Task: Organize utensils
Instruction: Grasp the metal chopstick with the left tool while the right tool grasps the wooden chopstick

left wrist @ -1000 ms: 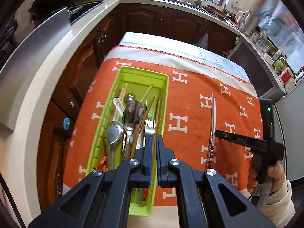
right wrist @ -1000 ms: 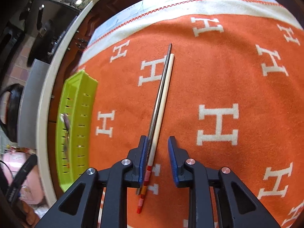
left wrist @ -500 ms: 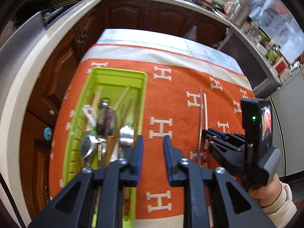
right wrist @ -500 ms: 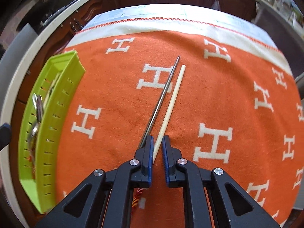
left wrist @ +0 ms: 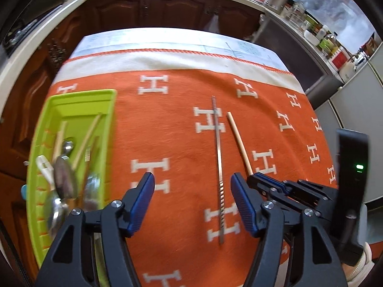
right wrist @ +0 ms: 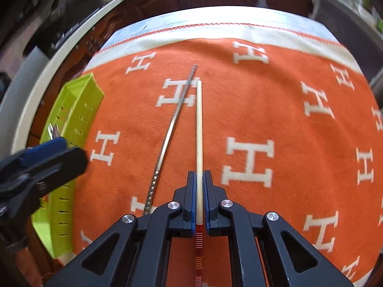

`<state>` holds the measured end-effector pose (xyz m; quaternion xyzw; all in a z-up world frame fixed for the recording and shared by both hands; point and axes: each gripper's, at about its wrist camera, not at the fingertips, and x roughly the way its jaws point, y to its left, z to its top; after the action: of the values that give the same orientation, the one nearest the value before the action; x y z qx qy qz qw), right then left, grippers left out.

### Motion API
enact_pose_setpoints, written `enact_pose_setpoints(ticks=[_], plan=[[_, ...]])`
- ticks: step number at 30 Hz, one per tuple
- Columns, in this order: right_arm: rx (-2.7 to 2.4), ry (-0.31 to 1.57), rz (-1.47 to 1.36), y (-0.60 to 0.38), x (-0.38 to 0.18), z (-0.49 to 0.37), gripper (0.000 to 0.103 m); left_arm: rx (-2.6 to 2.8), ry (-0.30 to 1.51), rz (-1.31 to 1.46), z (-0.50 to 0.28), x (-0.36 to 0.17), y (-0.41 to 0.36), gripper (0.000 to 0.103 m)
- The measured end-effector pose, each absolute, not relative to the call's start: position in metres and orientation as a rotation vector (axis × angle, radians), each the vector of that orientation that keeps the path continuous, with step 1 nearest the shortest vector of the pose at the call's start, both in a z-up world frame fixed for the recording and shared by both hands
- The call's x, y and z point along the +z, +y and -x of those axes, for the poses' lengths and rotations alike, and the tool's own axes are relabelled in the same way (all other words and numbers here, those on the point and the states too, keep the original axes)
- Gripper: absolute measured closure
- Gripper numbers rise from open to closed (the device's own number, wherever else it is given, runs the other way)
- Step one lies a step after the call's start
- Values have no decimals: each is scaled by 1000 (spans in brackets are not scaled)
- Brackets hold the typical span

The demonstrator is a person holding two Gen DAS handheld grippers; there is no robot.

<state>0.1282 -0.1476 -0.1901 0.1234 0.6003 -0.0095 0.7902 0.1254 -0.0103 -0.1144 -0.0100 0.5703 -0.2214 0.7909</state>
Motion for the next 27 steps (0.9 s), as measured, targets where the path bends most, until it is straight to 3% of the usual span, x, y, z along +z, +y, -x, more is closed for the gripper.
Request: enact_pose_setpoints(ticks=[8, 17, 22, 25, 26, 27], plan=[[-39, 1245, -396, -188, -175, -109, 99, -479, 1241, -2, -135, -147, -41, 39], [-49, 1223, -456, -205, -171, -102, 98, -435, 1192, -59, -127, -163, -58, 50], [-55, 1221, -472, -208, -173, -98, 98, -410, 1127, -150, -114, -166, -71, 51], [-55, 1219, -482, -208, -174, -97, 98, -413, 1089, -192, -105, -165, -76, 67], [-55, 1219, -486, -208, -175, -96, 98, -415, 1084, -191, -104, -164, -76, 88], [-54, 1220, -490, -208, -175, -95, 98, -418, 1085, -186, -103, -164, -76, 99]])
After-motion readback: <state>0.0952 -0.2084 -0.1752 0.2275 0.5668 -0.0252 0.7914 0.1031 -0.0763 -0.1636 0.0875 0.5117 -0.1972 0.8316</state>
